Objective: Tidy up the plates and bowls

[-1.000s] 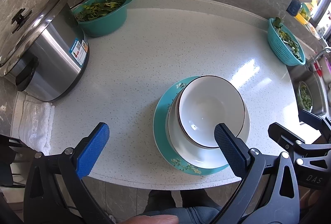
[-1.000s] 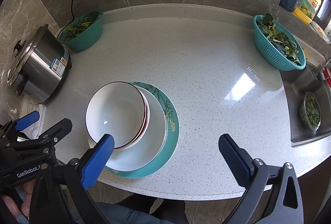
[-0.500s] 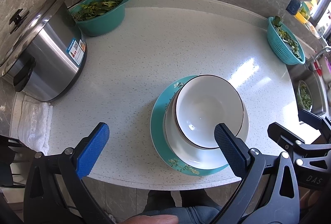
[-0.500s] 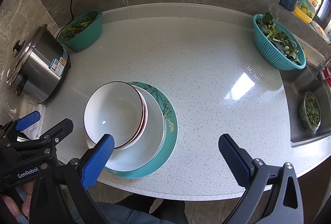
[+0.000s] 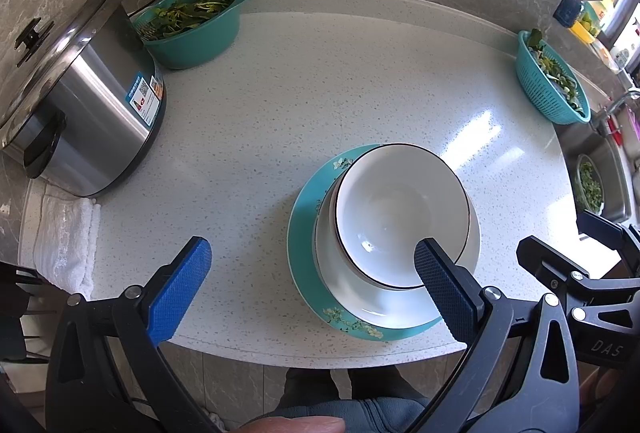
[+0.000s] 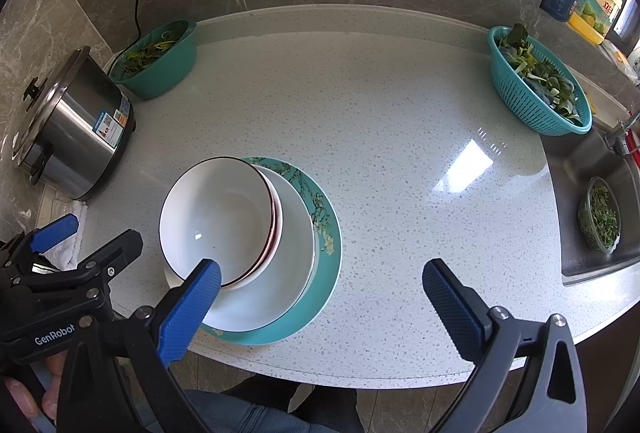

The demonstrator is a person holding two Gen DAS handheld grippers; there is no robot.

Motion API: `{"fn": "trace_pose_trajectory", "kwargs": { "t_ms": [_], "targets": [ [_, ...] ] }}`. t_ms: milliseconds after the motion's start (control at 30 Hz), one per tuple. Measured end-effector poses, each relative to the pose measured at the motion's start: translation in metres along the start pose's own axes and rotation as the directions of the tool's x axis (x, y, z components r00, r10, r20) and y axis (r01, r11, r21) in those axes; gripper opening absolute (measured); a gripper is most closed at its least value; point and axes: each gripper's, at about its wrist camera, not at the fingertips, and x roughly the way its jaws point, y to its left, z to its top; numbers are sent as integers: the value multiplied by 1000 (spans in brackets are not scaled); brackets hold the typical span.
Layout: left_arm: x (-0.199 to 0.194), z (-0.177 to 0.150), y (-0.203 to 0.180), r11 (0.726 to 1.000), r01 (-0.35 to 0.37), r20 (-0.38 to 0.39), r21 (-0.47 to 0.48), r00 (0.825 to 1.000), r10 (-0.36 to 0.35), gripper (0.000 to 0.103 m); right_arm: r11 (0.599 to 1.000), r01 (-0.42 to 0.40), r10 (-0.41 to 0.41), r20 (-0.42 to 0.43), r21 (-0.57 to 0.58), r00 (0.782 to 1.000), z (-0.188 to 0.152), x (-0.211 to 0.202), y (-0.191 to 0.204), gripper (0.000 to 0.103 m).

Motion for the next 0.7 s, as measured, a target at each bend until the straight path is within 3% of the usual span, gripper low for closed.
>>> {"fn": "trace_pose_trajectory", "kwargs": {
  "t_ms": [700],
  "targets": [
    [2,1,-3,1000,1,-1,2,1000,-1,103,1000,1,-1,-2,-1,1000,0,1,-1,103]
  ]
}}
